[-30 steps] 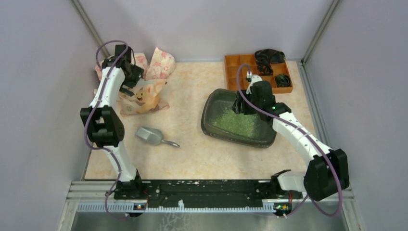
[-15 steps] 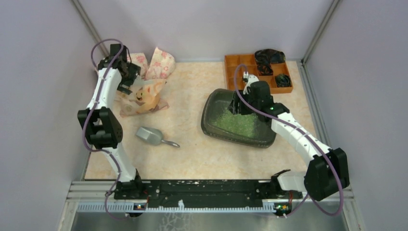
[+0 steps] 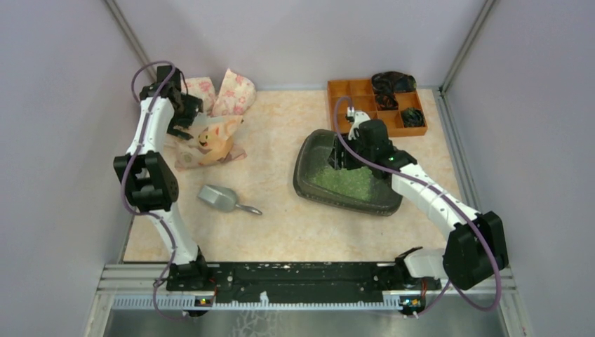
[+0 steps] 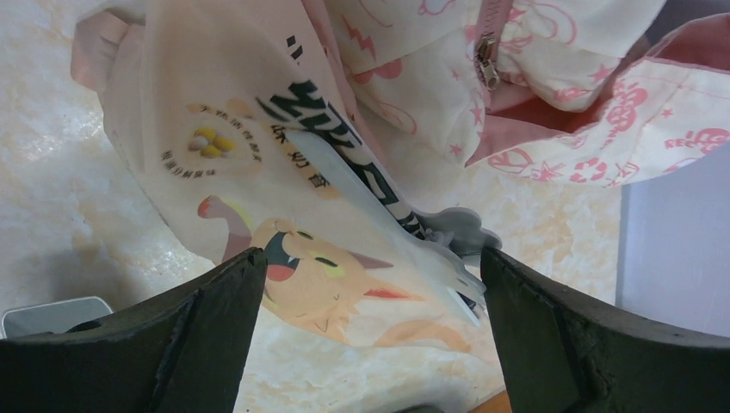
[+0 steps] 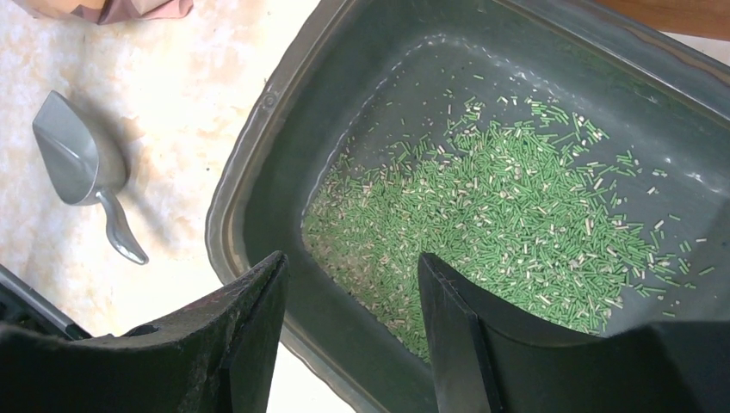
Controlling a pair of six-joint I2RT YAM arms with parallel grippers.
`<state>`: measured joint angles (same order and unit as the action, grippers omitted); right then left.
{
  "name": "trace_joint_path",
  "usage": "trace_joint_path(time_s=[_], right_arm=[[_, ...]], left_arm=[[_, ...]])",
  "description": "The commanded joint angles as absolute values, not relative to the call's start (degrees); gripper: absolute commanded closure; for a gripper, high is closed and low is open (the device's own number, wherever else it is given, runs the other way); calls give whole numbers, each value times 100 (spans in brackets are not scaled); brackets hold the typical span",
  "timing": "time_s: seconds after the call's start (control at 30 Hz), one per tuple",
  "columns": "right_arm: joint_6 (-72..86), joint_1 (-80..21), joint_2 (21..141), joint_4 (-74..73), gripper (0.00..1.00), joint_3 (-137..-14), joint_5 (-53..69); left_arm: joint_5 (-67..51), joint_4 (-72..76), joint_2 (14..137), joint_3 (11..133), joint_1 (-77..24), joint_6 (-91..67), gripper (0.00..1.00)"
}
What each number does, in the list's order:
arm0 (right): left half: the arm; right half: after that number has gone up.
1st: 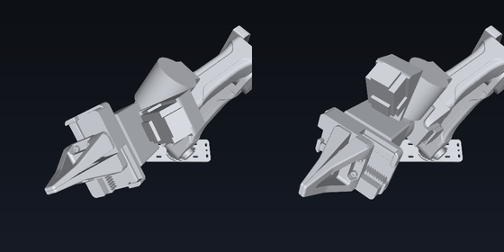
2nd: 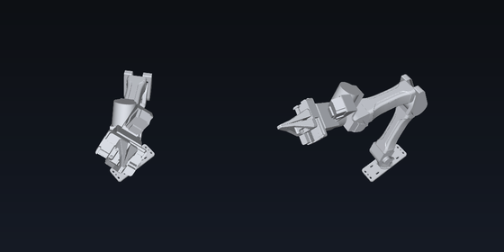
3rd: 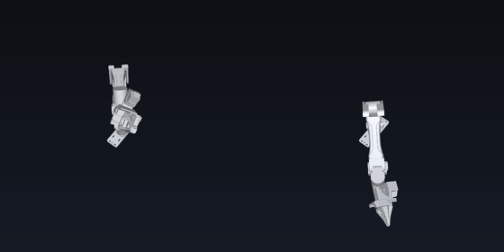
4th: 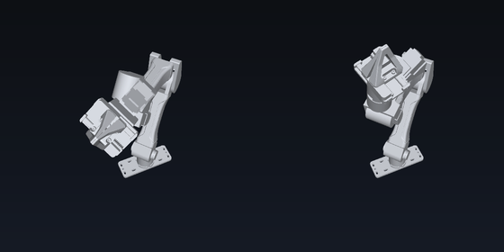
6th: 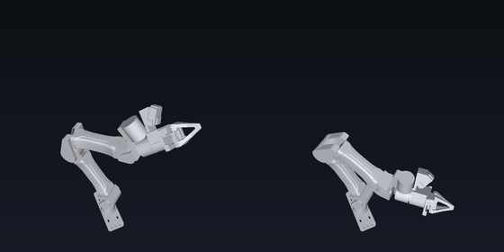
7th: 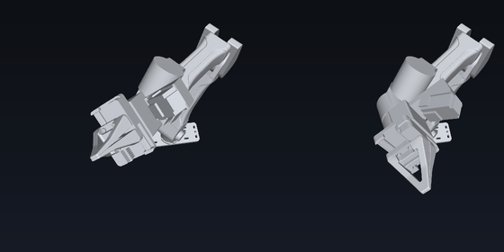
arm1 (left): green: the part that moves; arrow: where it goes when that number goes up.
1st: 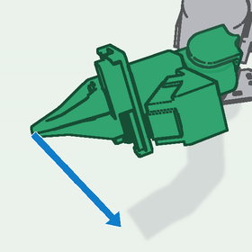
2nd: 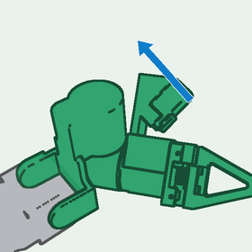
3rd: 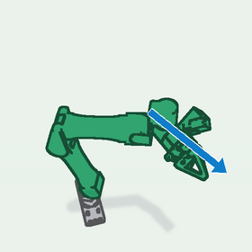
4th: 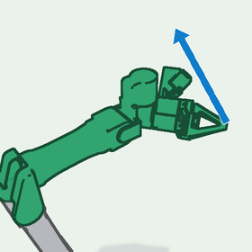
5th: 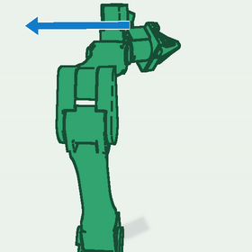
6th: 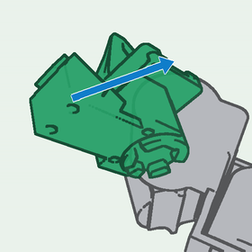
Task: Fill the litter box with clean litter
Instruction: Move the cat litter bag to the center of the board.
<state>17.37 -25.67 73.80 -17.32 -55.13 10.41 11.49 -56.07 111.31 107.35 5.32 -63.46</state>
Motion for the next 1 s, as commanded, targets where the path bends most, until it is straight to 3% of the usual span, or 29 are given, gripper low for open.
trace_joint_path(time_s=[0.0, 0.8, 0.97], right_arm=[[1591, -2637, 7377, -1448, 43, -5464, 1123], [1599, -2811, 7670, -1240, 43, -5454, 1312], [1543, -2830, 7644, -1299, 43, -5470, 1248]], left_arm=[[915, -5911, 11267, 10772, 610, -6569, 1], [642, -6247, 11115, 11069, 1103, -7271, 1], [880, -6680, 11356, 11376, 1098, -7379, 20]])
